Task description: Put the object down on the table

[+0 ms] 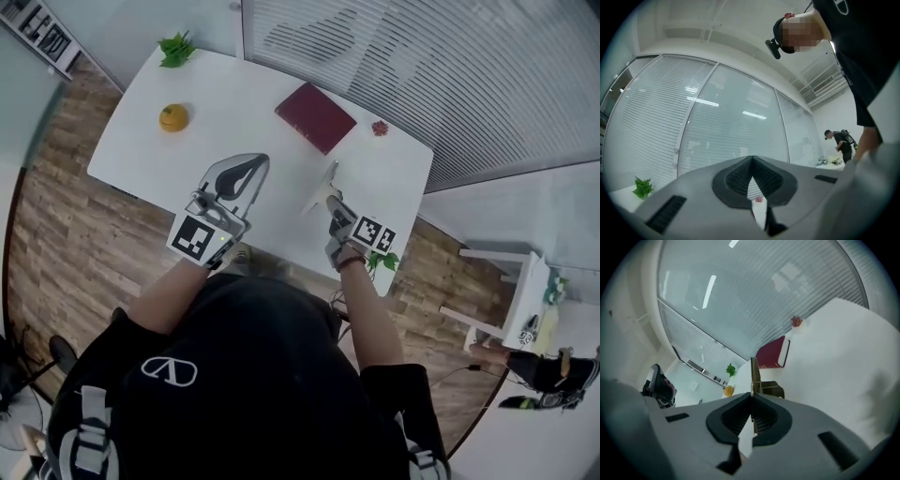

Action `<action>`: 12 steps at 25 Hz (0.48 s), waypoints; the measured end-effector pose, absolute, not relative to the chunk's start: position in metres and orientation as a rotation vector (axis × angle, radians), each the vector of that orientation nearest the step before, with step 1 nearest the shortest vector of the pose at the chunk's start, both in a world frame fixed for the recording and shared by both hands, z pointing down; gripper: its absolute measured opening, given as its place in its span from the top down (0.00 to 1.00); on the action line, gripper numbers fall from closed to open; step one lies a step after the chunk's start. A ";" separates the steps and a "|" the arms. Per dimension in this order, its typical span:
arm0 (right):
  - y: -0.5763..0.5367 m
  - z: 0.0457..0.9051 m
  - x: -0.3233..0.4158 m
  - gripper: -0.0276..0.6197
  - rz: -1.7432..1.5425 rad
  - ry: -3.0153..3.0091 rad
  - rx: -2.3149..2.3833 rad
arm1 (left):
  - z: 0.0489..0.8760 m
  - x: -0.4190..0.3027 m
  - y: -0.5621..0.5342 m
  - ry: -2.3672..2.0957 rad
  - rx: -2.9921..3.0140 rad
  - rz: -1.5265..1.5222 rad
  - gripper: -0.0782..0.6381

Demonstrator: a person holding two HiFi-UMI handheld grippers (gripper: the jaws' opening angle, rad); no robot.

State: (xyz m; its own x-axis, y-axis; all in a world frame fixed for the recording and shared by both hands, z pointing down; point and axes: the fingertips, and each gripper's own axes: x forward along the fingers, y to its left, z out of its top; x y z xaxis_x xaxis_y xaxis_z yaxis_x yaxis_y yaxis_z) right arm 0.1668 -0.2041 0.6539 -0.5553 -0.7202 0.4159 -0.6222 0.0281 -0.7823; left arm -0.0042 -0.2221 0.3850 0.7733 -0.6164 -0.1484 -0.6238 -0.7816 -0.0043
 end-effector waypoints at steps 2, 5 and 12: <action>-0.204 0.682 0.159 0.95 -1.709 2.178 -1.375 | 0.387 -0.005 -0.223 1.027 -2.909 0.207 0.88; -0.203 0.718 0.148 0.95 -1.900 2.129 -1.300 | 0.388 -0.007 -0.226 1.040 -2.906 0.202 0.88; -0.202 0.754 0.139 0.95 -2.104 2.025 -1.210 | 0.391 -0.010 -0.227 1.062 -2.895 0.188 0.88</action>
State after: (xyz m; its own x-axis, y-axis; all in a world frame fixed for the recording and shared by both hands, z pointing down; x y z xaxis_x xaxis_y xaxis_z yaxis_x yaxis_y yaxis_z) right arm 0.1390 -0.2016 0.7542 -0.7067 -0.4773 0.5223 -0.5037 -0.1790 -0.8451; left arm -0.0100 -0.2271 0.3905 0.7564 -0.6407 -0.1319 -0.6470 -0.7625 -0.0067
